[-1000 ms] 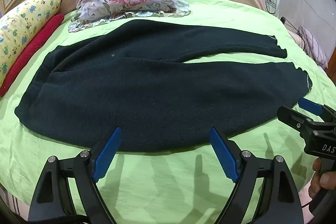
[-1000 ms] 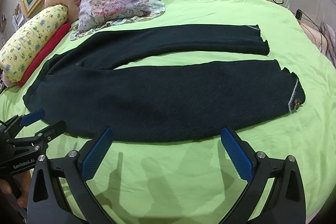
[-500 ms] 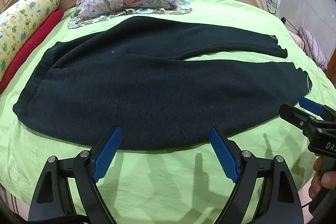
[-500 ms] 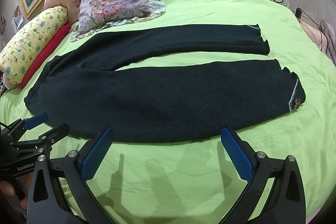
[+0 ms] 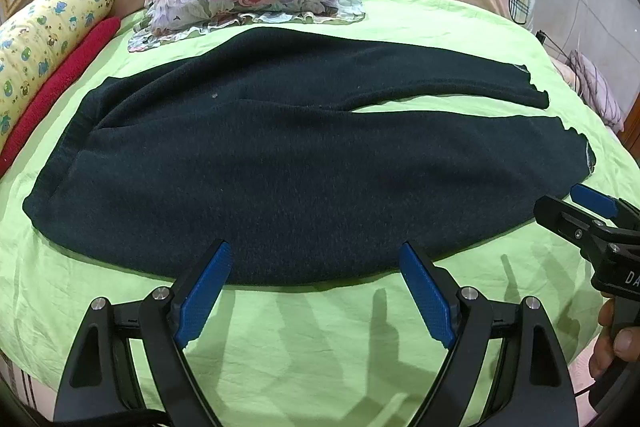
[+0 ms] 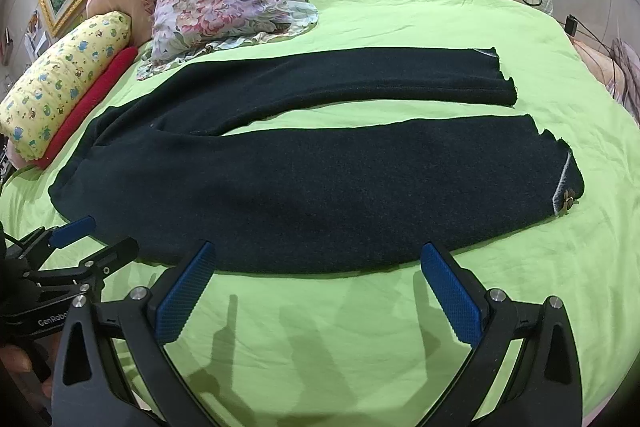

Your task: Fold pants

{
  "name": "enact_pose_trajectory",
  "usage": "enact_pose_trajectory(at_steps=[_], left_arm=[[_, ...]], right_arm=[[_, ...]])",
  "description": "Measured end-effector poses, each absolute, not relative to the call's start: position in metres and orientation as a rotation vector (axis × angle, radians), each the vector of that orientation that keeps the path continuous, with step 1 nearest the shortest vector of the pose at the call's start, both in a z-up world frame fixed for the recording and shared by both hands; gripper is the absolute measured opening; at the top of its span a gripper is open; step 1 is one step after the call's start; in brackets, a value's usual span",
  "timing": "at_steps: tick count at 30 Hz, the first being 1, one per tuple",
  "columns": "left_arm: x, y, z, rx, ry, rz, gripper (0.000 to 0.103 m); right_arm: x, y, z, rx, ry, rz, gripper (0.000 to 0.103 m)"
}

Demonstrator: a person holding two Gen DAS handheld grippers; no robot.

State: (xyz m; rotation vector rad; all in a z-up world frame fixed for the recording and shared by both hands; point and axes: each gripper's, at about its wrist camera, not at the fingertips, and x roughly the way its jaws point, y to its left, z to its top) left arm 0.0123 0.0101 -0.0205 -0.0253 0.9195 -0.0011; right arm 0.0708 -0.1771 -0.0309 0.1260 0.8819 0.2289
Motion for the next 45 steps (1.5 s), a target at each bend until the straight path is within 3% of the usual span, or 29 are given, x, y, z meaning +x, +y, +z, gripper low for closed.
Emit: enact_pose_trajectory(at_steps=[45], left_arm=[[0.047,0.008,-0.011,0.012,0.941,-0.154,0.086]], right_arm=[[0.087,-0.201,-0.015,0.186,0.905,0.268,0.102]])
